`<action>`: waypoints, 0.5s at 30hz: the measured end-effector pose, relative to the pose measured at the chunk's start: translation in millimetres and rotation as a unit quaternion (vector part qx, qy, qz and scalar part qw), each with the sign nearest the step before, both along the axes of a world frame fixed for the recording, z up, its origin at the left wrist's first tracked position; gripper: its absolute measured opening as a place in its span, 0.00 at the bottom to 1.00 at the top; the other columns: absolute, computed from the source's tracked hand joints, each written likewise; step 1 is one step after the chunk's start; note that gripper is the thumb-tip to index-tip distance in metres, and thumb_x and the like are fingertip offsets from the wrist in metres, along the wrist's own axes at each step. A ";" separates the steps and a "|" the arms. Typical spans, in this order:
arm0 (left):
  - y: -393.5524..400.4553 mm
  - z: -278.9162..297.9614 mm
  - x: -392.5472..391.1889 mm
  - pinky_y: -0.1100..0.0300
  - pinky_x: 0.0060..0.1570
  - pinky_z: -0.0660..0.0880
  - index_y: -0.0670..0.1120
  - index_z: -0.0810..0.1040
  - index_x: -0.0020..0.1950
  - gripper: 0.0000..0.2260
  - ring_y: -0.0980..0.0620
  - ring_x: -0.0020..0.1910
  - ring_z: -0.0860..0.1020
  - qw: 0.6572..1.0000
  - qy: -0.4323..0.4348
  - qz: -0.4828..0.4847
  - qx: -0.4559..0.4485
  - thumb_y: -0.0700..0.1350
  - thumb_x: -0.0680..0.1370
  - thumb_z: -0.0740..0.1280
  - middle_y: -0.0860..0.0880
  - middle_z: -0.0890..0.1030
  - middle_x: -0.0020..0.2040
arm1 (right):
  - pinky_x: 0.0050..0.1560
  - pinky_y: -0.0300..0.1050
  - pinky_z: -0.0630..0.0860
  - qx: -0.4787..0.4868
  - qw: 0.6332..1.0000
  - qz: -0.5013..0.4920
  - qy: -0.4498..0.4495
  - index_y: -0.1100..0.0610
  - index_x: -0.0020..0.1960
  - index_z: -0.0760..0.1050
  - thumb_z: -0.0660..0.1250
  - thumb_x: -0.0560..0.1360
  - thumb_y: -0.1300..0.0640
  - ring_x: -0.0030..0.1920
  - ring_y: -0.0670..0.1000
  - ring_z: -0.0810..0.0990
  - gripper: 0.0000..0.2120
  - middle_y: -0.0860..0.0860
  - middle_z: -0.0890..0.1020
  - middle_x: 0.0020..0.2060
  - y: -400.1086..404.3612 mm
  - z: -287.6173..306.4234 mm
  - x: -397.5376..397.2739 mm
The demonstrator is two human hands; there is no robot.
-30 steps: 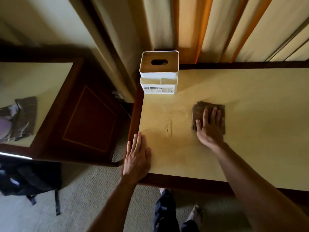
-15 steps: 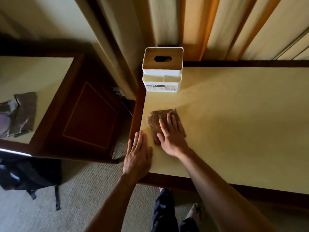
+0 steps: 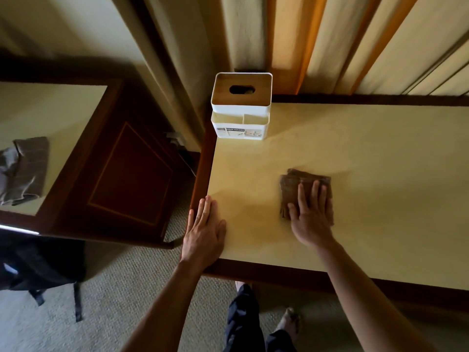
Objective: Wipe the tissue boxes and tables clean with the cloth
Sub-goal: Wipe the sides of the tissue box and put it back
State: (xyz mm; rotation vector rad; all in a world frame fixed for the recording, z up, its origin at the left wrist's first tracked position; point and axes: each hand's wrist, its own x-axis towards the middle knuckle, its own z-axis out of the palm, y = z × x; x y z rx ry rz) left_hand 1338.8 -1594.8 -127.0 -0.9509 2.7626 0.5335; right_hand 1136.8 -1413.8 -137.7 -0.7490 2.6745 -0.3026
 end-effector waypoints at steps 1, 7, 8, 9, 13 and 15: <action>1.1 2.2 -2.1 0.57 0.73 0.30 0.46 0.40 0.81 0.31 0.55 0.78 0.33 1.000 -0.004 0.004 0.004 0.58 0.83 0.44 0.50 0.38 0.81 | 0.75 0.53 0.32 0.000 1.000 -0.004 0.000 0.52 0.80 0.43 0.39 0.75 0.39 0.77 0.58 0.34 0.36 0.58 0.37 0.78 -2.7 0.3 1.1; 23.9 27.0 -37.9 0.49 0.76 0.33 0.45 0.44 0.82 0.29 0.49 0.80 0.37 1.000 -0.006 0.012 -0.025 0.53 0.84 0.52 0.44 0.41 0.82 | 0.73 0.53 0.29 -0.020 0.999 0.036 -0.016 0.53 0.79 0.40 0.36 0.76 0.39 0.77 0.59 0.33 0.35 0.60 0.36 0.77 -8.3 1.9 22.0; 30.7 30.0 -48.8 0.49 0.76 0.33 0.46 0.44 0.82 0.29 0.49 0.79 0.36 1.000 0.003 -0.020 -0.021 0.53 0.85 0.51 0.45 0.40 0.82 | 0.72 0.52 0.28 -0.018 0.999 0.041 -0.031 0.53 0.79 0.38 0.37 0.77 0.40 0.76 0.58 0.32 0.35 0.60 0.34 0.77 -6.8 4.3 21.4; 37.9 32.2 -60.5 0.49 0.77 0.34 0.46 0.44 0.82 0.29 0.50 0.79 0.35 0.998 0.010 -0.059 -0.016 0.53 0.85 0.51 0.46 0.39 0.82 | 0.73 0.51 0.28 -0.020 0.998 0.045 -0.042 0.54 0.79 0.37 0.37 0.78 0.41 0.76 0.57 0.31 0.33 0.59 0.34 0.77 -4.1 8.6 19.0; 62.0 32.2 -104.6 0.48 0.77 0.33 0.44 0.43 0.82 0.29 0.52 0.78 0.33 0.978 -0.014 -0.205 -0.031 0.55 0.85 0.48 0.47 0.39 0.82 | 0.77 0.51 0.36 -0.044 0.992 0.118 -0.019 0.62 0.78 0.40 0.48 0.84 0.55 0.76 0.56 0.33 0.28 0.60 0.37 0.77 18.7 16.7 -0.2; 69.6 27.6 -118.1 0.44 0.77 0.35 0.41 0.43 0.81 0.29 0.48 0.79 0.35 0.960 -0.049 -0.265 -0.078 0.53 0.85 0.48 0.44 0.40 0.82 | 0.78 0.56 0.48 -0.056 0.982 0.180 0.005 0.66 0.77 0.46 0.57 0.82 0.62 0.77 0.58 0.39 0.30 0.62 0.44 0.77 31.2 13.8 -8.0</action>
